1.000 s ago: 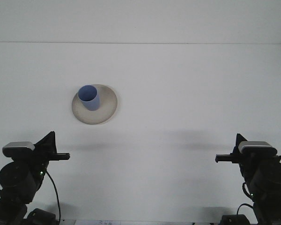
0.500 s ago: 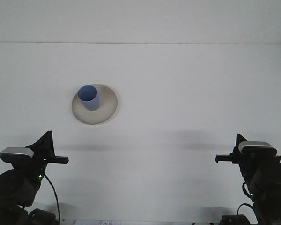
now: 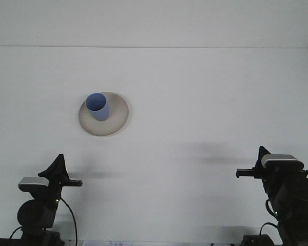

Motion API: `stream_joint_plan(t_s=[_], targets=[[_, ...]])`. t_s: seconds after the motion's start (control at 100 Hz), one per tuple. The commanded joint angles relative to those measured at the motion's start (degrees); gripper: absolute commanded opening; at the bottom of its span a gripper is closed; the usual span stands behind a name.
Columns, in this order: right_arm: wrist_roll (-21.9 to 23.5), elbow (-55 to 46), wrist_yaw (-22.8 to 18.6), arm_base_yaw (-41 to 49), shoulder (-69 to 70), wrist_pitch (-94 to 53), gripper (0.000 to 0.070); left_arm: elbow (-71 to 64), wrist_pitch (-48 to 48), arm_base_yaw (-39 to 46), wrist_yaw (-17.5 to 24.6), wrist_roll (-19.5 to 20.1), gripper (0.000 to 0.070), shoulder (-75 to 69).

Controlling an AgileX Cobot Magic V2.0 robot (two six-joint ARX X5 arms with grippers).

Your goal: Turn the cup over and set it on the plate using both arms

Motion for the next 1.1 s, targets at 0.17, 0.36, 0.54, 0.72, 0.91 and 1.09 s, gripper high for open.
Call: stream_joint_plan(t_s=[0.17,0.36,0.54,0.72,0.91,1.09], targets=[[0.4,0.5,0.0,0.1,0.1,0.5,0.0000,-3.5,2.4,3.3,5.5,-0.1,0.0012,-3.0],[0.4,0.5,0.0,0.1,0.1,0.5,0.0000,-3.5,2.8,3.3,5.5,0.0,0.0012,-3.0],[0.4,0.5,0.0,0.1,0.1,0.5,0.0000,-3.5,2.6,3.3,5.5,-0.1,0.0012,-3.0],[0.4,0.5,0.0,0.1,0.1,0.5,0.0000,-3.5,2.6,3.3,5.5,-0.1,0.0012,-3.0],[0.4,0.5,0.0,0.1,0.1,0.5,0.0000,-3.5,2.6,3.3,5.5,-0.1,0.0012,-3.0],[0.4,0.5,0.0,0.1,0.1,0.5,0.0000,-3.5,2.6,3.3,5.5,-0.1,0.0012,-3.0]])
